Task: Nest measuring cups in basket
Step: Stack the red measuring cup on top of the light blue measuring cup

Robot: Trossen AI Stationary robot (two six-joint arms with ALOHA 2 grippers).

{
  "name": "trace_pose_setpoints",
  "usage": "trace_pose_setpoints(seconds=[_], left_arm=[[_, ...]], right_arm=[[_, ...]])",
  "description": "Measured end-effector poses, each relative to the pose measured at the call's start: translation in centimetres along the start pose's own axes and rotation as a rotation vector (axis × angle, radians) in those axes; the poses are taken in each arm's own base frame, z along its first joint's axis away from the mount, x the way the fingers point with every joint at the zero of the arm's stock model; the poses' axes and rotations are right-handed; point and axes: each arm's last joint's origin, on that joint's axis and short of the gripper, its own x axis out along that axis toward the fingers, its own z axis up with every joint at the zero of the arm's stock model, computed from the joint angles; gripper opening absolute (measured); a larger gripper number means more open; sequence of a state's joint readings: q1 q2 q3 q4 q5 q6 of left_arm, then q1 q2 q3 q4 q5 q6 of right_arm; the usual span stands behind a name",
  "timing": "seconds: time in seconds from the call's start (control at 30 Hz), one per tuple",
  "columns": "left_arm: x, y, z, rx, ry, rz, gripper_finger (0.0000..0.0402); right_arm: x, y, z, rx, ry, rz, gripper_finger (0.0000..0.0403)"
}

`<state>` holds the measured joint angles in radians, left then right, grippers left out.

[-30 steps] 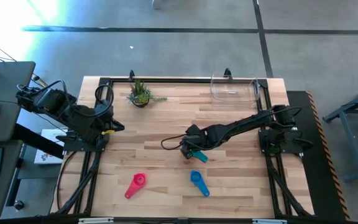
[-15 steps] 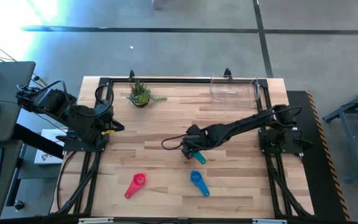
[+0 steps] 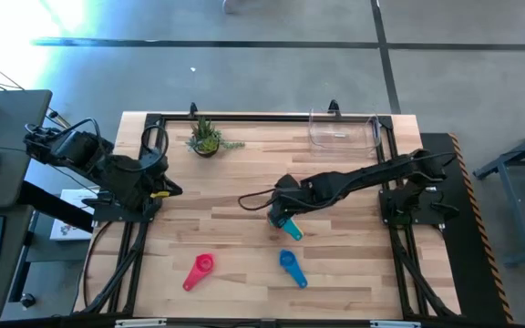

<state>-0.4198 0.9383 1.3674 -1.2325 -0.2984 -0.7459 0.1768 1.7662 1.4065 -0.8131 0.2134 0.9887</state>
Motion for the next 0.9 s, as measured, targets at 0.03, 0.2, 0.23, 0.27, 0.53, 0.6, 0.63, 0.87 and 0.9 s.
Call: trace_pose_setpoints(seconds=[0.03, 0.2, 0.23, 0.27, 0.53, 0.6, 0.63, 0.87, 0.9], left_arm=[[0.1, -0.1, 0.0, -0.018, 0.012, -0.005, 0.0019], [0.8, -0.7, -0.2, -0.056, 0.107, -0.063, 0.0019], [0.8, -0.8, -0.2, -0.056, 0.123, -0.074, 0.0019], [1.0, -0.9, -0.2, -0.055, 0.141, -0.084, 0.0020], [1.8, -1.6, -0.4, -0.058, 0.265, -0.152, 0.0071], [2.3, -1.7, -0.6, -0.074, 0.291, -0.145, 0.0086], [2.6, -1.7, -0.7, -0.074, 0.302, -0.137, 0.0091], [5.9, -1.4, -3.0, -0.131, 0.391, -0.033, 0.0099], [6.4, -1.3, -3.4, -0.146, 0.402, -0.011, 0.0097]], right_arm=[[-0.5, 0.0, 0.2, 0.000, -0.012, 0.005, 0.0092], [-3.1, 0.7, 1.1, 0.007, -0.075, 0.041, 0.0092], [-3.5, 0.8, 1.2, 0.005, -0.083, 0.043, 0.0092], [-3.9, 1.0, 1.3, 0.002, -0.093, 0.046, 0.0092], [-7.1, 2.7, 0.8, 0.004, -0.139, 0.071, 0.0092], [-7.9, 3.1, 0.6, 0.008, -0.161, 0.069, 0.0092], [-8.2, 3.2, 0.4, 0.009, -0.169, 0.061, 0.0092], [-11.3, 3.2, -0.1, 0.005, -0.207, -0.013, 0.0092], [-11.8, 3.1, 0.0, 0.003, -0.212, -0.025, 0.0092]])
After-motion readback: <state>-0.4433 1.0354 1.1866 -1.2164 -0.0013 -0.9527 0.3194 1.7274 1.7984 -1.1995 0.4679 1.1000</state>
